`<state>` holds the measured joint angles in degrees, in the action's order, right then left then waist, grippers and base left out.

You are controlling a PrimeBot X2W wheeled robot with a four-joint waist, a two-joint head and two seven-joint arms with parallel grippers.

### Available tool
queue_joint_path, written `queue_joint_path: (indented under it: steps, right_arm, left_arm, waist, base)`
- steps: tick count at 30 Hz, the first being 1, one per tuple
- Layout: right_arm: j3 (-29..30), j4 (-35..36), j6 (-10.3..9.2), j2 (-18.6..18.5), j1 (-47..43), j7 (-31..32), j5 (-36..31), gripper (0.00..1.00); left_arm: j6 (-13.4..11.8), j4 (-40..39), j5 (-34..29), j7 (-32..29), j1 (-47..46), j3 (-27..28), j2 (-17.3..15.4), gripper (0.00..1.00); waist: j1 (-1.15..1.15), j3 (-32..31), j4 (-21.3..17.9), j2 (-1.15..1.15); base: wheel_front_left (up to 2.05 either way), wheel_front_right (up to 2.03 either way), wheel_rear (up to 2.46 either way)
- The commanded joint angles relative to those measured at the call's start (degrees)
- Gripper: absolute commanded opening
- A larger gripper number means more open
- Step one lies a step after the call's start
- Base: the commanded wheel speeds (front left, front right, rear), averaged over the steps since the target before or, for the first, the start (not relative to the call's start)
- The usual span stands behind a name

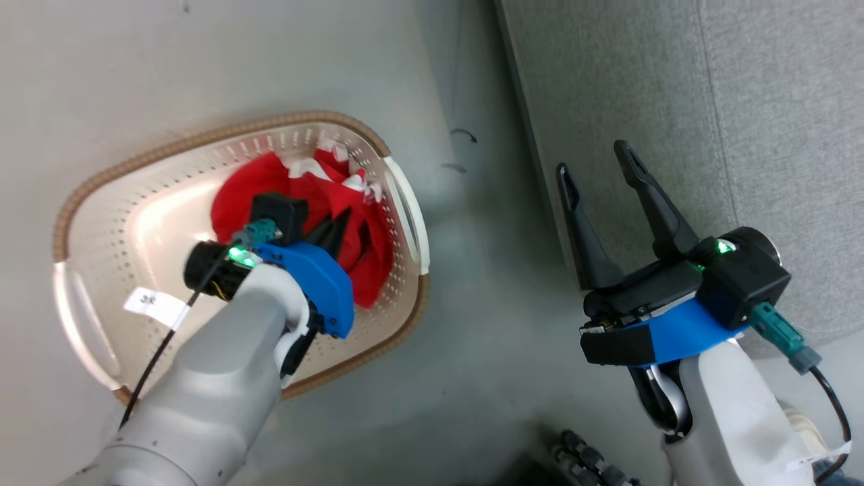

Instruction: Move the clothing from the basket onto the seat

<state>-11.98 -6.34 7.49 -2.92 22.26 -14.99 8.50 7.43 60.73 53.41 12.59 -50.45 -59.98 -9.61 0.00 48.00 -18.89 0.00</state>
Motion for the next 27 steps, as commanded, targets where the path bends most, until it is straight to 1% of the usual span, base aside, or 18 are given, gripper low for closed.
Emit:
queue_joint_path:
  steps: [1,6,11,18,19,27]
  right_arm:
    - [0.15,-0.47,0.01,0.04,0.90,-0.03,-0.71,1.00]
    - [0.29,-2.10,0.01,0.02,-0.05,1.36,-1.90,1.00]
    - [0.56,-3.42,0.01,0.02,-1.48,2.67,-2.71,1.00]
    - [0.92,-5.20,0.01,0.01,-4.17,4.19,-2.95,1.00]
    - [0.92,-5.20,0.01,0.01,-4.17,4.19,-2.95,1.00]
    - [0.82,-6.51,0.01,0.01,-8.16,5.66,-2.61,1.00]
  left_arm:
    - [0.04,-0.50,0.43,0.78,1.01,-0.60,0.23,0.00]
    - [0.04,-1.92,1.92,2.05,3.10,-1.58,1.00,0.00]
    - [0.04,-3.84,2.14,2.58,5.29,-1.87,1.38,0.00]
    - [0.04,-9.22,-1.64,2.66,8.93,-0.34,1.26,0.00]
    - [0.04,-9.22,-1.64,2.66,8.93,-0.34,1.26,0.00]
    - [0.04,-14.15,-5.20,2.67,10.58,1.32,0.97,0.00]
  waist:
    - [0.00,-3.90,2.20,0.00]
    - [0.00,-10.21,4.88,0.00]
    - [0.00,-16.43,7.71,0.00]
    - [0.00,-25.82,10.97,0.00]
    - [0.00,-25.82,10.97,0.00]
    - [0.00,-34.23,14.13,0.00]
  base:
    - [0.00,0.00,0.00]
    - [0.00,0.00,0.00]
    - [0.00,0.00,0.00]
    - [0.00,0.00,0.00]
    - [0.00,0.00,0.00]
    - [0.00,0.00,0.00]
